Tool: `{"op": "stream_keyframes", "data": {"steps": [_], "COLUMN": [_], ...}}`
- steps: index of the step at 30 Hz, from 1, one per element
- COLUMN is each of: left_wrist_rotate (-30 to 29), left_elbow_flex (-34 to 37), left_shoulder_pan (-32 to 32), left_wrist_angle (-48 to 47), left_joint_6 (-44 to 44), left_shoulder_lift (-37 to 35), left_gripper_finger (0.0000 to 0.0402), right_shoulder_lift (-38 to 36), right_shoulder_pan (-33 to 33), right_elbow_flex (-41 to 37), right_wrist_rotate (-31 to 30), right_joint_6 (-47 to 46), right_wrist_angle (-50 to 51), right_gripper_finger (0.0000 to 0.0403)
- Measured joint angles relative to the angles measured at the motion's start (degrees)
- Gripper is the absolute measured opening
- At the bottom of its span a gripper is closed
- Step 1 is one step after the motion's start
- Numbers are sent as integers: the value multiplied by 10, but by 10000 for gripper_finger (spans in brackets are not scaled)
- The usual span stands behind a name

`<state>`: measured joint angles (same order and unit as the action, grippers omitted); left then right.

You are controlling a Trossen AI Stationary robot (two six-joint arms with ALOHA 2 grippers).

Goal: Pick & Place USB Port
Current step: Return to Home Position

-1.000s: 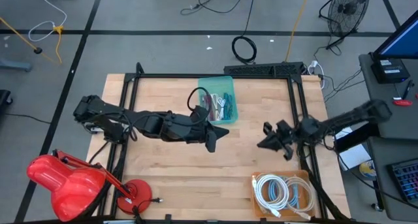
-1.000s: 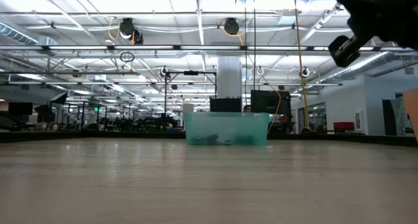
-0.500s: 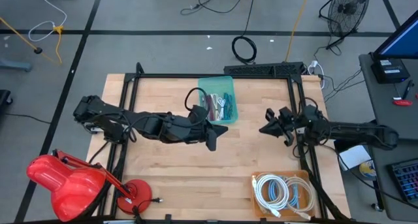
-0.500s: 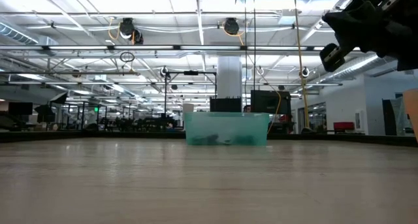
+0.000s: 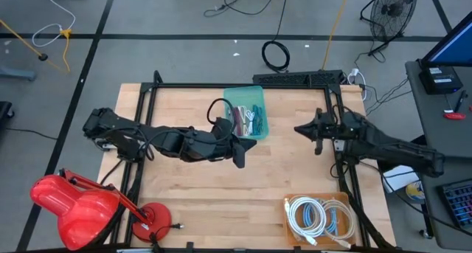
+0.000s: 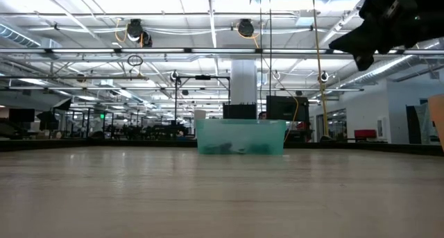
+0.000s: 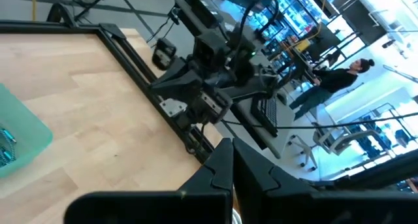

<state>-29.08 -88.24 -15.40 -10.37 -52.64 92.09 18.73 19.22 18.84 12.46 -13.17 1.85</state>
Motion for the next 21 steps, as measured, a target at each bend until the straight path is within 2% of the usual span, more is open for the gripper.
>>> {"op": "stream_keyframes", "data": {"steps": [4,12,14,18,21], "left_wrist_rotate": [-5,-10,-10,-10,-10], "left_elbow_flex": [0,0,0,-1,-1], "left_shoulder_pan": [3,10,13,17,19], "left_wrist_angle": [0,1,2,7,8], "left_joint_6": [0,3,0,0,0], "left_shoulder_lift": [0,0,0,0,0], "left_gripper_finger": [9,6,10,4,5], "right_shoulder_lift": [-43,-183,-186,-172,-170], "right_shoulder_pan": [-1,-2,-2,-2,-3], "right_elbow_flex": [38,40,43,39,24], "right_wrist_rotate": [-5,-5,4,71,73], "right_joint_6": [18,-25,-27,-31,-34], "right_wrist_angle": [88,92,83,56,66], "right_gripper_finger": [0,0,0,0,0]}}
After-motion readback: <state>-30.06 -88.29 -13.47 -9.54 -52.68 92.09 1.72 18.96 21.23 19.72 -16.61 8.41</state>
